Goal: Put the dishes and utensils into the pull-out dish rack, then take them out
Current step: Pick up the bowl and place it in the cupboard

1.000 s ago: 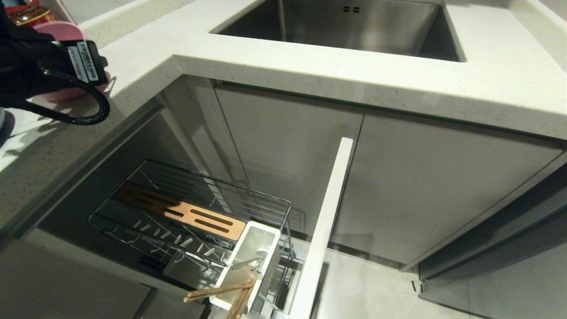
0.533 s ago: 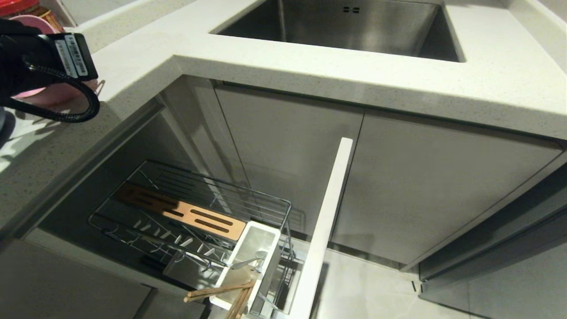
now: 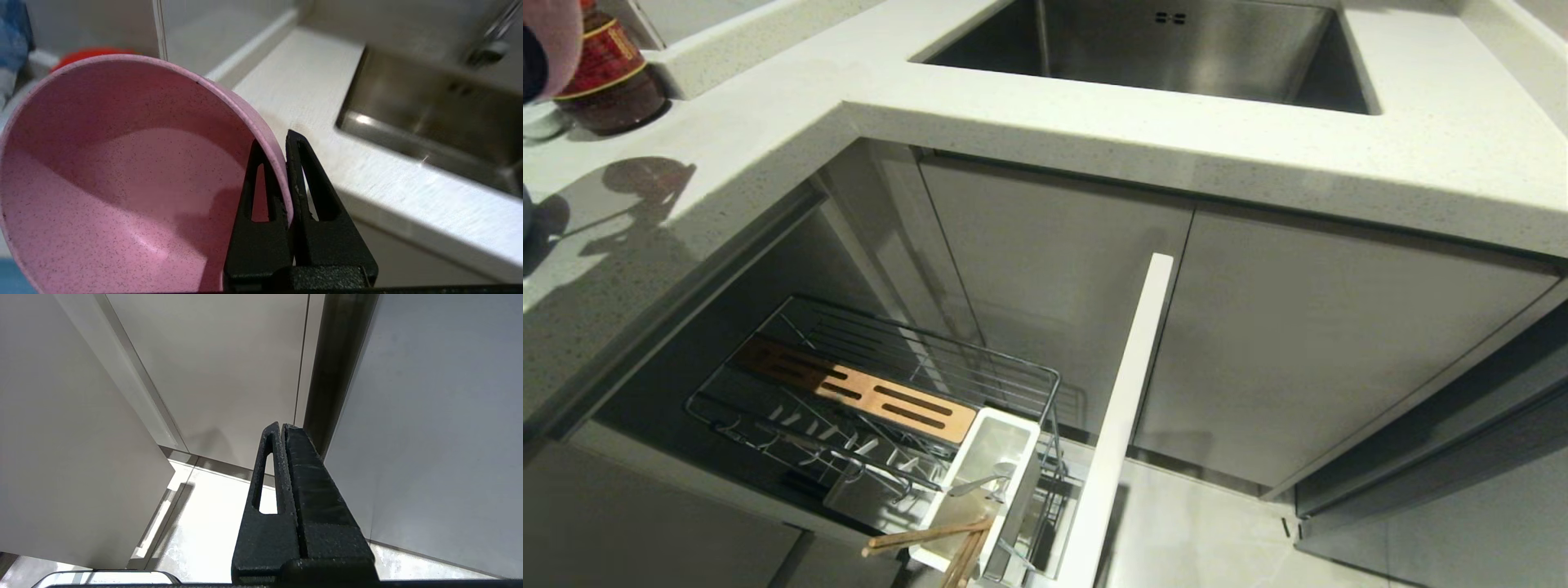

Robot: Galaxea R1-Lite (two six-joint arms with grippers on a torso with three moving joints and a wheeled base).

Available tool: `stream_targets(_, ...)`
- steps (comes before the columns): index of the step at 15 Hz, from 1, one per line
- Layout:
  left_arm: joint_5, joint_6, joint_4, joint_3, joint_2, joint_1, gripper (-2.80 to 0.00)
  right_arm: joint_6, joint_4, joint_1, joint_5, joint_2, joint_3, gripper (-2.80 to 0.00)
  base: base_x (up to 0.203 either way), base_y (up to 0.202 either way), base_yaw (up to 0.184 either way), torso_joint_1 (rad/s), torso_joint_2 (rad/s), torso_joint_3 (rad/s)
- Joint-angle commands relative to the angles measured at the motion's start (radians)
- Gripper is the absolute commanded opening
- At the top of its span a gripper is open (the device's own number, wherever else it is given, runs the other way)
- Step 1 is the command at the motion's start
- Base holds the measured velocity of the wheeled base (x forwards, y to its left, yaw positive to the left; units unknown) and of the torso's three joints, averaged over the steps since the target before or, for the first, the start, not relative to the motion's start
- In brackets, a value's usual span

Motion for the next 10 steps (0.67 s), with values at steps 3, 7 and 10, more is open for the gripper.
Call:
stream_targets(3,0.013,-0.011,-0.043,0.004,-0.070,-0.147,-2.80,0.000,-0.001,0.000,0.000,-0.001,0.026,-2.80,0.000,0.000,0.000,0.000,0.00,0.000)
stream_targets(7,-0.033,-0.120,-0.048,0.108,-0.113,-0.334,-2.80,0.000,-0.001,0.000,0.000,-0.001,0.026,-2.80,0.000,0.000,0.000,0.000,0.00,0.000)
stream_targets(10,-0.125,-0.277,-0.045,0.154,-0.123,-0.364,-2.80,0.000,-0.001,0.000,0.000,-0.001,0.026,-2.80,0.000,0.000,0.000,0.000,0.00,0.000)
